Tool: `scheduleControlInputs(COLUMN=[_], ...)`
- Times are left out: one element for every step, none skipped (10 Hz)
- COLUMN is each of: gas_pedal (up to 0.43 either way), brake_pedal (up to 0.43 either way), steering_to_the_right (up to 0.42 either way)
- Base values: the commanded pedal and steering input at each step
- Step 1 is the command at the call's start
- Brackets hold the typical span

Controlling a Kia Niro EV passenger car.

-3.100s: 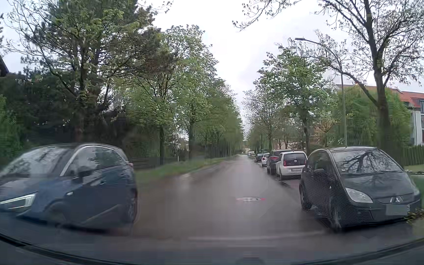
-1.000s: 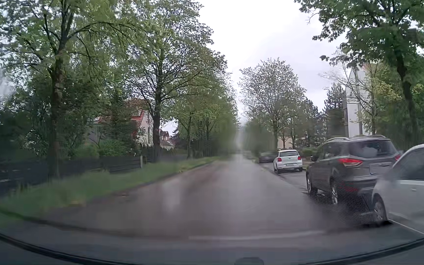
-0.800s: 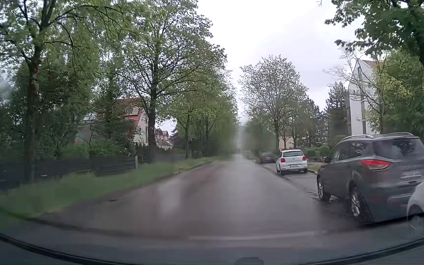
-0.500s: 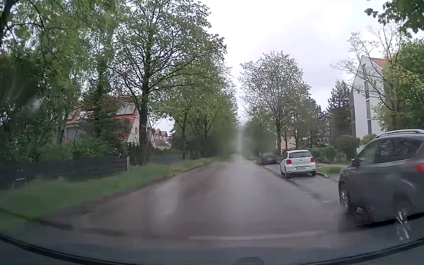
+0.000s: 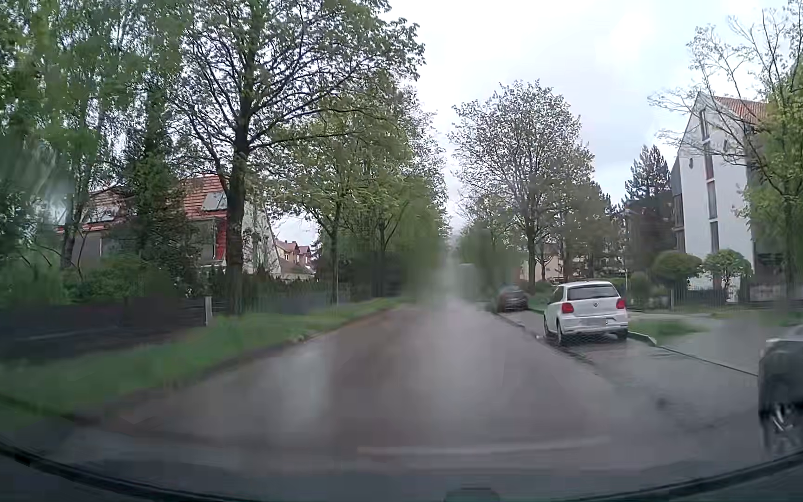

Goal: Follow the waypoints while adhering to traffic rules and regulations

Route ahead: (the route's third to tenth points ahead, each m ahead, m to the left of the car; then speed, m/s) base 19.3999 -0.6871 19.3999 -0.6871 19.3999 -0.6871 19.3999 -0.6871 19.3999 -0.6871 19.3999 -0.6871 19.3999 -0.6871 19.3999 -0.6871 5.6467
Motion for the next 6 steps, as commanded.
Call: scheduleControlInputs(gas_pedal=[0.000,0.000,0.000,0.020,0.028,0.028], brake_pedal=[0.000,0.000,0.000,0.000,0.000,0.000], steering_to_the_right=[0.012,0.013,0.016,0.020,0.024,0.026])
